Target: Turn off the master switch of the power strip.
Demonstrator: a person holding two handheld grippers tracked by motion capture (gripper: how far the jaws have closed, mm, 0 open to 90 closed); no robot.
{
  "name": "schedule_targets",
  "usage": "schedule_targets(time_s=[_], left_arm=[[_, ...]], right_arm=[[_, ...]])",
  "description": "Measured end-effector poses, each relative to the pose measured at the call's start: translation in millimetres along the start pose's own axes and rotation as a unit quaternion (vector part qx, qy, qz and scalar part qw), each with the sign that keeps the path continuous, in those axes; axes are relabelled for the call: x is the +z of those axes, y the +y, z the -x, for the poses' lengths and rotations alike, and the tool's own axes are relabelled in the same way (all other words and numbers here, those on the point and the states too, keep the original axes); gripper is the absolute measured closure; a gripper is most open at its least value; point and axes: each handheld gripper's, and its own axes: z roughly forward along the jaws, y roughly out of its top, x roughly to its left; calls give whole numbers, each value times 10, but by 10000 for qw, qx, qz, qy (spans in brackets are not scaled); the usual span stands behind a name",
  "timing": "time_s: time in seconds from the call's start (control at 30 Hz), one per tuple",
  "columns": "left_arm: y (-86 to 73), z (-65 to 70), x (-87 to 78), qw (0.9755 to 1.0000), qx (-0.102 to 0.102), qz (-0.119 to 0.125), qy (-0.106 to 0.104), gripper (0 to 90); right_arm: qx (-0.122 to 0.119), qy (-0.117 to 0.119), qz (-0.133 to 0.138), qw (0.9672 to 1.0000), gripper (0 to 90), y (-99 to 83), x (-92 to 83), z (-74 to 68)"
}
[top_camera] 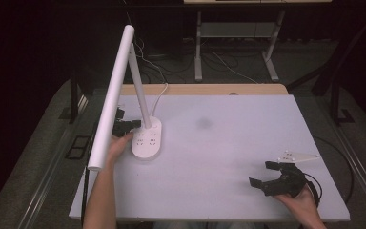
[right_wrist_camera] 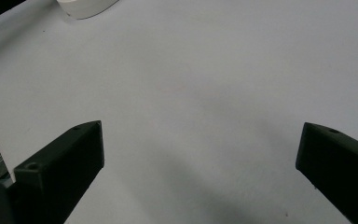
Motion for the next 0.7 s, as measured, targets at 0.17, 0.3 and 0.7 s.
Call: schedule_targets(time_s=[0.17, 0.3, 0.7], left_arm=[[-30, -32, -3, 9996, -230, 108, -112, 900], [-23, -1, 2, 9998, -186, 93, -13, 900], [-50, -9, 14, 9991, -395, 146, -54, 900]], right_arm=[[-24, -3, -14, 10000, 4, 1, 4, 2], [-25, -11, -5, 10000, 4, 3, -2, 1], [-73, 36, -14, 10000, 4, 5, 7, -22]])
